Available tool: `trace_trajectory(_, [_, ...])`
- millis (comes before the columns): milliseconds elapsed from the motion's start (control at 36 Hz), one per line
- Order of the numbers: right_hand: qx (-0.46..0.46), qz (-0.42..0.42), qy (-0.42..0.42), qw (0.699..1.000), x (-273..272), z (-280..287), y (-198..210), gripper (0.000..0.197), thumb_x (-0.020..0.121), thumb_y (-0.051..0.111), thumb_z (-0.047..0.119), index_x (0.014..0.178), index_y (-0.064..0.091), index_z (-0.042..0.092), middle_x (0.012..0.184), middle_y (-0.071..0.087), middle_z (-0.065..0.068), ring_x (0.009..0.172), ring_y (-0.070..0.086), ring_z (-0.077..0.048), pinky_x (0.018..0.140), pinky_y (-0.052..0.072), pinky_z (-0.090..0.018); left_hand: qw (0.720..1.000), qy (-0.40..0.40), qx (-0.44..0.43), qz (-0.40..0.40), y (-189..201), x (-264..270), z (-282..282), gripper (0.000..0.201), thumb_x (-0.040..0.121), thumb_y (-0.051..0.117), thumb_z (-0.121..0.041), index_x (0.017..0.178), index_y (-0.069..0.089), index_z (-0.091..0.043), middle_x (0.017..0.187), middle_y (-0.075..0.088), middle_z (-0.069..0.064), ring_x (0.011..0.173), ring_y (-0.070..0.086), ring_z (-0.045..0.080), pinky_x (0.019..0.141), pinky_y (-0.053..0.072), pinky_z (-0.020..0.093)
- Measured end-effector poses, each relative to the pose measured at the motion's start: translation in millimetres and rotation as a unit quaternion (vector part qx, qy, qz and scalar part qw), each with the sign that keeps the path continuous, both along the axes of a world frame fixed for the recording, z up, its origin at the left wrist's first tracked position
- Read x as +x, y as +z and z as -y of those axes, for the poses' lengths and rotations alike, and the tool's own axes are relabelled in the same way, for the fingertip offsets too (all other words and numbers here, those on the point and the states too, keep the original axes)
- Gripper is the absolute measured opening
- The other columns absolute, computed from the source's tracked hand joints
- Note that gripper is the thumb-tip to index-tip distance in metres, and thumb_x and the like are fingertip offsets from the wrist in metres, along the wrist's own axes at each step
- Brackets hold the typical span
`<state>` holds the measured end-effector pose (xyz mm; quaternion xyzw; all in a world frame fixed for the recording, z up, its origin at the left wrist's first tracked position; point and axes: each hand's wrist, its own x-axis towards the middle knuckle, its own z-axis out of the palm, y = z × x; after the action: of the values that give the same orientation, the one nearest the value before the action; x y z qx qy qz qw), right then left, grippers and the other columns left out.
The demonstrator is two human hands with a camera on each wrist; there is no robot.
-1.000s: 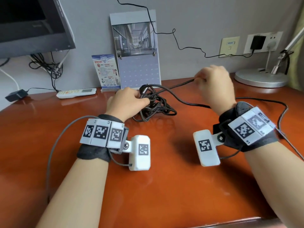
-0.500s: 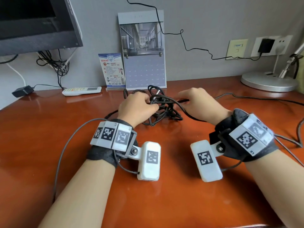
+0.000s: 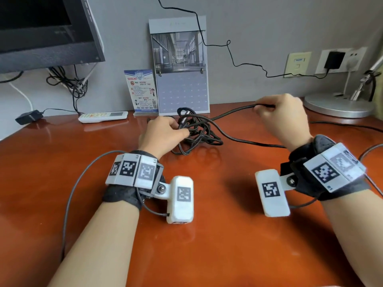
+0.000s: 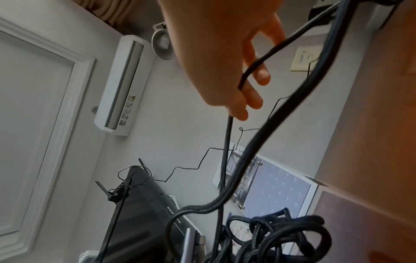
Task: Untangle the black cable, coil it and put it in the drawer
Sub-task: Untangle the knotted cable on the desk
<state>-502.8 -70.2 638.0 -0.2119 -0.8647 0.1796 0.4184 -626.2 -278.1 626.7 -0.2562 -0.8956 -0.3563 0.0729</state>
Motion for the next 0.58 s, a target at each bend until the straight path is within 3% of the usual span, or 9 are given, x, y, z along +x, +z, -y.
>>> trace_trajectory(111, [0.062, 0.057, -0.065, 0.994, -1, 5, 0, 0.027, 0.082, 0.053, 0.01, 0.099, 0.073, 0.015, 0.092, 0.069, -0.018, 0.094, 0.058, -0.041, 0.088, 0.045, -0.045, 1.0, -0.02, 0.001, -0.002, -2, 4, -6, 0.02, 0.076, 0.065, -0.033, 0.063, 0.054, -0.022, 0.06, 0.05, -0.008, 0.066, 0.05, 0.016, 0.056, 0.032, 0.025])
trace_trajectory(194, [0.119, 0.104, 0.054, 0.986, -6, 18, -2, 0.033, 0.082, 0.051, 0.007, 0.104, 0.072, 0.022, 0.098, 0.073, -0.005, 0.1, 0.062, -0.031, 0.096, 0.041, -0.045, 1.0, -0.02, -0.009, -0.018, -5, 7, -12, 0.019, 0.077, 0.063, -0.036, 0.065, 0.053, -0.025, 0.067, 0.054, -0.008, 0.077, 0.057, 0.021, 0.064, 0.039, 0.027])
trace_trajectory(250, [0.101, 0.132, 0.122, 0.979, -9, 31, -1, 0.026, 0.086, 0.055, 0.016, 0.103, 0.072, 0.025, 0.095, 0.072, 0.002, 0.094, 0.063, -0.026, 0.089, 0.048, -0.041, 0.999, -0.027, -0.005, -0.025, -6, 10, -15, 0.02, 0.077, 0.063, -0.035, 0.064, 0.052, -0.025, 0.069, 0.054, -0.008, 0.082, 0.057, 0.021, 0.066, 0.039, 0.028])
trace_trajectory(306, [0.089, 0.132, 0.155, 0.975, -10, 40, -3, 0.02, 0.087, 0.058, 0.019, 0.096, 0.074, 0.023, 0.08, 0.066, 0.002, 0.085, 0.061, -0.027, 0.079, 0.05, -0.037, 0.999, -0.036, -0.002, -0.028, -7, 12, -17, 0.02, 0.078, 0.064, -0.033, 0.064, 0.052, -0.024, 0.073, 0.057, -0.008, 0.088, 0.057, 0.02, 0.069, 0.04, 0.029])
trace_trajectory(389, [0.093, 0.122, 0.177, 0.972, -13, 42, -7, 0.014, 0.087, 0.061, 0.014, 0.085, 0.075, 0.014, 0.067, 0.052, 0.006, 0.074, 0.057, -0.025, 0.069, 0.042, -0.028, 0.999, -0.013, -0.006, -0.035, -10, 12, -18, 0.01, 0.079, 0.063, -0.032, 0.074, 0.055, -0.027, 0.083, 0.057, -0.01, 0.101, 0.042, 0.012, 0.095, 0.034, 0.038])
trace_trajectory(444, [0.07, 0.125, 0.187, 0.972, -15, 39, -8, 0.014, 0.088, 0.062, 0.017, 0.085, 0.075, 0.012, 0.061, 0.051, 0.012, 0.063, 0.052, -0.008, 0.064, 0.034, -0.021, 0.999, 0.014, -0.013, -0.039, -12, 9, -16, 0.005, 0.08, 0.06, -0.032, 0.082, 0.057, -0.028, 0.085, 0.053, -0.01, 0.102, 0.031, 0.013, 0.099, 0.028, 0.04])
trace_trajectory(500, [0.047, 0.125, 0.201, 0.97, -15, 39, -9, 0.015, 0.088, 0.063, 0.023, 0.087, 0.075, 0.015, 0.057, 0.047, 0.018, 0.057, 0.049, 0.002, 0.058, 0.032, -0.013, 0.999, 0.025, -0.009, -0.034, -13, 6, -15, 0.008, 0.08, 0.059, -0.03, 0.087, 0.059, -0.026, 0.089, 0.055, -0.007, 0.106, 0.032, 0.015, 0.096, 0.027, 0.039])
trace_trajectory(583, [0.032, 0.134, 0.21, 0.968, -18, 44, -14, 0.014, 0.086, 0.065, 0.027, 0.092, 0.074, 0.019, 0.064, 0.049, 0.02, 0.06, 0.047, -0.002, 0.065, 0.035, -0.02, 0.999, 0.024, 0.017, -0.04, -15, 5, -15, 0.01, 0.08, 0.06, -0.028, 0.09, 0.062, -0.028, 0.085, 0.053, -0.01, 0.109, 0.032, 0.016, 0.1, 0.028, 0.039])
